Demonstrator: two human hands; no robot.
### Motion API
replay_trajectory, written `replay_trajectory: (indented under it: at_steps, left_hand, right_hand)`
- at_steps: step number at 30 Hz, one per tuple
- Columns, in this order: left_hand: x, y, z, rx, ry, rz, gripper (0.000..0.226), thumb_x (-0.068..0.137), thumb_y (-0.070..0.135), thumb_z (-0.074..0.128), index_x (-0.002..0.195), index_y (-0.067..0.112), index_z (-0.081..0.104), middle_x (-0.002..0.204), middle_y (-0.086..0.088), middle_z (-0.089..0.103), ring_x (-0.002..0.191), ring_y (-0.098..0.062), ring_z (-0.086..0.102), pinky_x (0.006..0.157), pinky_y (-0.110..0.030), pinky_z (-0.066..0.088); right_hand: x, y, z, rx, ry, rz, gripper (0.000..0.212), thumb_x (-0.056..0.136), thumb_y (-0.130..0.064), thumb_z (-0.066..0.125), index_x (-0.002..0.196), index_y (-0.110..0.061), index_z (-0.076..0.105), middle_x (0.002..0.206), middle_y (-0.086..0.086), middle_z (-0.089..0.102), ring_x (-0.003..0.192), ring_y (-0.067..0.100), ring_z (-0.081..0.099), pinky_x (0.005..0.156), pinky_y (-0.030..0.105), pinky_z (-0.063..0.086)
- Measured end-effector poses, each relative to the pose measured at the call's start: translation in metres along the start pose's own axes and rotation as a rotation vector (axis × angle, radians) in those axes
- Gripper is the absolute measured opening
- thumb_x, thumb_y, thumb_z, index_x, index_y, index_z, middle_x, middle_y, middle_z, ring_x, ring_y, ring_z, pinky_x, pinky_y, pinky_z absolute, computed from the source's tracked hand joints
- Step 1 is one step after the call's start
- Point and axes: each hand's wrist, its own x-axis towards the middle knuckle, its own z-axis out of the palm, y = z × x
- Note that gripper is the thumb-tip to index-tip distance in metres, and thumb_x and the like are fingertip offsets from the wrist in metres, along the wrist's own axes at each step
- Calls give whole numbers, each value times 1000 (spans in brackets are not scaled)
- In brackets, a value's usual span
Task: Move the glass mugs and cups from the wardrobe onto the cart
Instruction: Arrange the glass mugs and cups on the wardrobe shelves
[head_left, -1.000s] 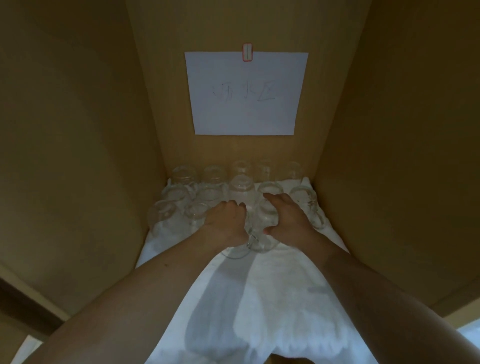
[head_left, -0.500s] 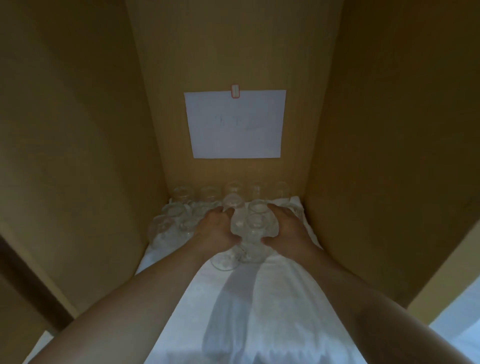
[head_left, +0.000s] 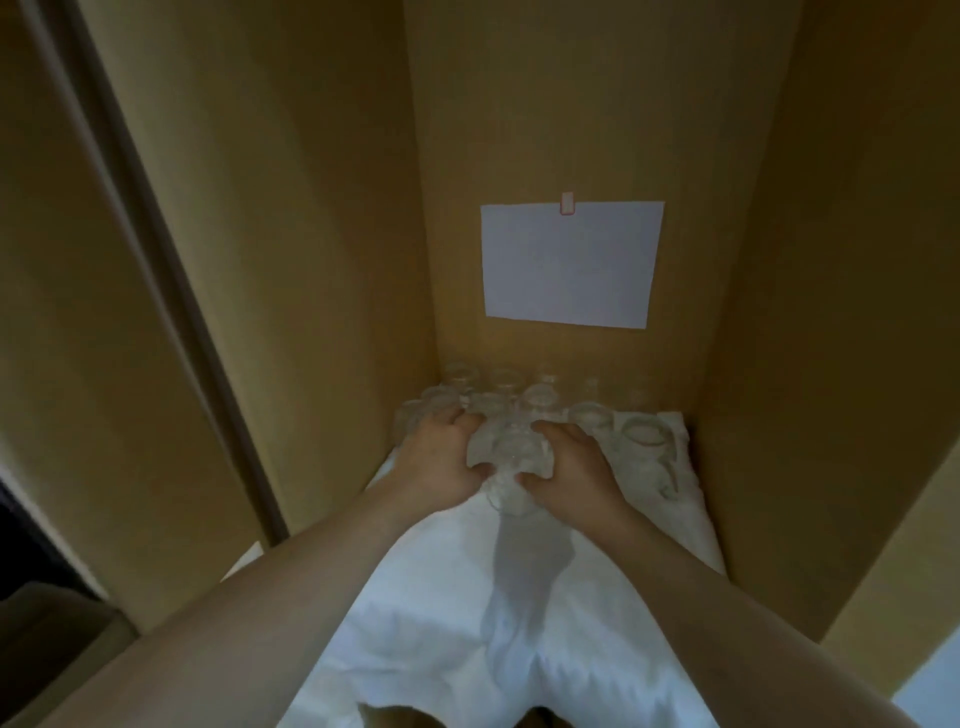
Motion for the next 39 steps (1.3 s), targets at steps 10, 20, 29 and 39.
replay_trajectory:
  at_steps: [10,20,29,39]
  left_hand:
    - [-80,-39,-31,95,-34,-181,64,90,50,67,146,26,48,141,-2,54,125,-29,50,101,-42,48]
    - [-172,-121,-79,105,-76,-245,69,92,47,65,152,23,41,153,-7,43,140,-32,36,112,-44,39]
    - [-280,-229,-113,114,-99,-331,68,92,51,64,151,26,40,158,-6,37,145,-30,29,115,-44,36]
    - [-348,-321,-129,40,-104,-423,68,93,53,63,152,31,37,159,-1,36,146,-28,30,117,-45,32]
  right_hand:
    - [-27,-57,38,8,-142,-119,75,86,-46,74,150,-24,43,149,5,47,136,28,44,109,38,41]
    - [-60,-159,101,1,-180,-165,69,87,-46,72,146,-22,45,144,5,50,131,27,46,108,35,41]
    - [-122,-271,191,-6,-244,-171,69,86,-46,71,147,-25,46,141,4,53,127,24,51,101,33,46]
    - [-163,-340,280,-21,-350,-135,72,87,-52,68,150,-29,41,151,-1,46,135,21,45,106,33,42]
